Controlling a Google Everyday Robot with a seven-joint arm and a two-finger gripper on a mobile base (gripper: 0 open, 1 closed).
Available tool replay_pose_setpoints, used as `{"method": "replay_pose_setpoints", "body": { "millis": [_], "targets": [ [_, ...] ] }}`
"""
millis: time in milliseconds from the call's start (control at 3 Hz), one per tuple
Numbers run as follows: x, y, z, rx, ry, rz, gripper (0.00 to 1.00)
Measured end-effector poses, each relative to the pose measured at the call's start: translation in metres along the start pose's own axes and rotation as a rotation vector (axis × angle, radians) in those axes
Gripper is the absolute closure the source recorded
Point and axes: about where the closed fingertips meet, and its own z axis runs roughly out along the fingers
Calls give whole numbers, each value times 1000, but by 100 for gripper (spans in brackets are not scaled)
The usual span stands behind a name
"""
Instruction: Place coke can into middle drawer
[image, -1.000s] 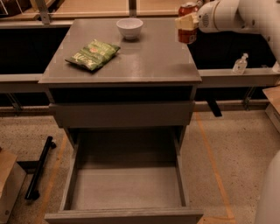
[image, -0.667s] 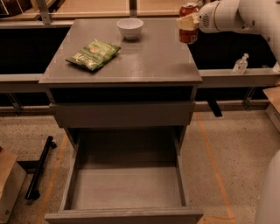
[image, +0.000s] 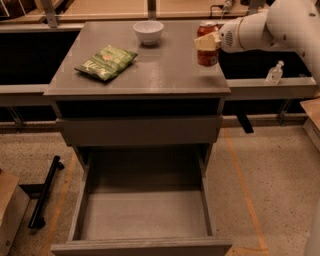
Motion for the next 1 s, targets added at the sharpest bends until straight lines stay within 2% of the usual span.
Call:
{"method": "replay_pose_setpoints", "body": {
  "millis": [333, 667, 1000],
  "targets": [
    [28, 31, -14, -33, 43, 54, 100],
    [55, 71, -39, -58, 61, 143, 100],
    [114, 114, -66, -72, 145, 284, 100]
  ]
}}
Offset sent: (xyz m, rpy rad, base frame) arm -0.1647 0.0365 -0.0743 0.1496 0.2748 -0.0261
